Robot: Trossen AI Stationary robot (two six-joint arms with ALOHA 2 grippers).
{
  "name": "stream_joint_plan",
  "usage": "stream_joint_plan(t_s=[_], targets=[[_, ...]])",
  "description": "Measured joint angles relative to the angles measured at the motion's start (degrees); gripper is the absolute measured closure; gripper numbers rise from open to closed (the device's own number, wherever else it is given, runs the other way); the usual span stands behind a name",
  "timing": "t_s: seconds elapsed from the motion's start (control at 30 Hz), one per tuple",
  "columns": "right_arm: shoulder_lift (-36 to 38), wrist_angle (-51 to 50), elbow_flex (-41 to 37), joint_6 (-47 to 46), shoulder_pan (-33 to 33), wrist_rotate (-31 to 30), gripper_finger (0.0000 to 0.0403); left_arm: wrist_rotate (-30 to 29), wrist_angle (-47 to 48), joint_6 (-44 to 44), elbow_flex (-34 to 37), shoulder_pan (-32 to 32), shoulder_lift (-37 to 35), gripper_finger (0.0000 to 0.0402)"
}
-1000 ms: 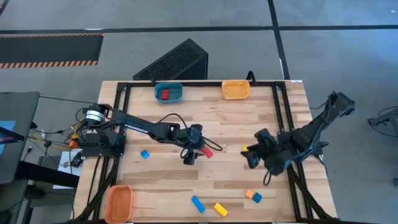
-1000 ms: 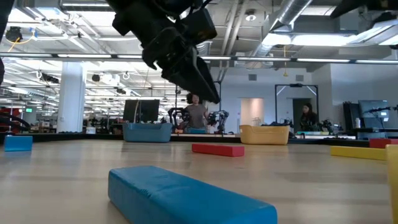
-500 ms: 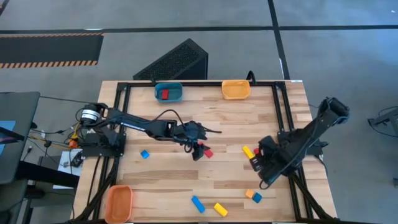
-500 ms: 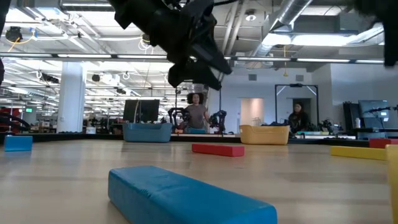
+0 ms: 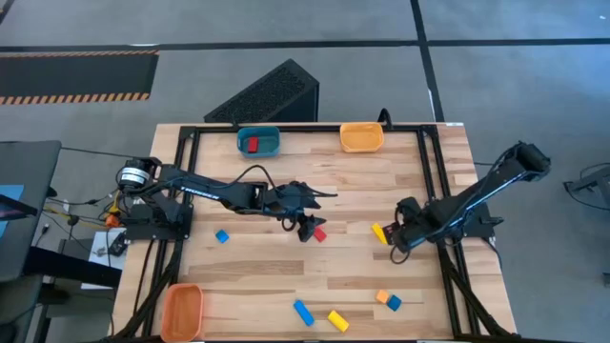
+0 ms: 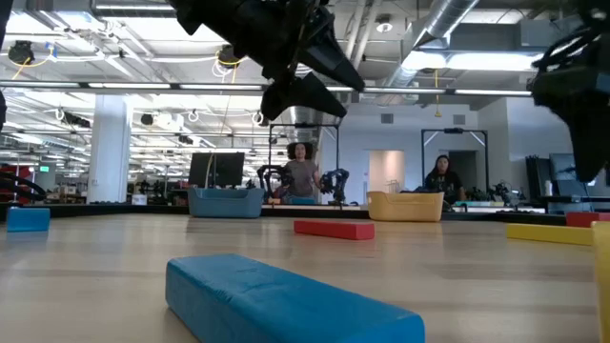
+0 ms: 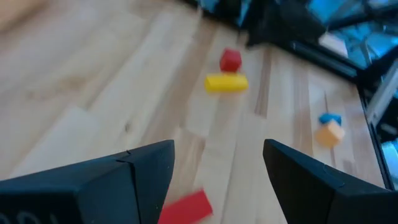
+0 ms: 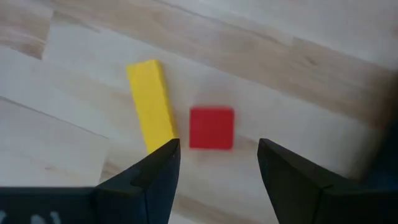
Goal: Sort & place blocks by color
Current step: Put the right red block into the blue bin
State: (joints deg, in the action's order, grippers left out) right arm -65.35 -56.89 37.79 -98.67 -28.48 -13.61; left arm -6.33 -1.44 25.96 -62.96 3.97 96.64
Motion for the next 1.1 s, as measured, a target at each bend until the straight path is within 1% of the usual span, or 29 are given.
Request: stream_joint_plan(t_s=[0.1,0.23,0.37,0.7,0.77,0.83,1.03,1.1], targets=[[-0.7,3.9,-1.7,1.8,2.0,0.4,0.0162,-2.5,-1.1,-0.9,0.0,0.0,0.0,0.0168],[-2.1,3.6,-2.6,4.3,3.6,1.7,0.0162,-2.5,-2.1,-1.3,0.0,0.0,-0.3,0.0168],[-3.8,6.0,-3.2,7.5,4.3,3.2,0.0162,-2.5,-1.9,-1.5,0.0,0.0,-0.3,0.0168],[-9.5,10.1,-3.4,10.3,5.4,4.6,0.0166,-2.6,-1.4,-3.0,0.0,0.0,-0.3,0.0168],[-10.1,10.5,-3.4,10.3,5.4,4.7,0.0177,-2.1,-1.2,-3.0,0.0,0.0,-0.3,0.0168],[-10.0,10.9,-3.4,10.6,5.5,4.7,0.0196,-1.7,-1.2,-3.0,0.0,0.0,-0.3,0.0168],[-8.7,10.9,-3.4,12.2,6.6,5.5,0.0278,-1.6,-0.9,-2.3,0.0,0.0,-0.4,0.0168],[-7.9,10.9,-3.4,12.3,7.0,5.5,0.0284,-1.5,-0.8,-1.4,0.0,-0.2,-0.6,0.0168]])
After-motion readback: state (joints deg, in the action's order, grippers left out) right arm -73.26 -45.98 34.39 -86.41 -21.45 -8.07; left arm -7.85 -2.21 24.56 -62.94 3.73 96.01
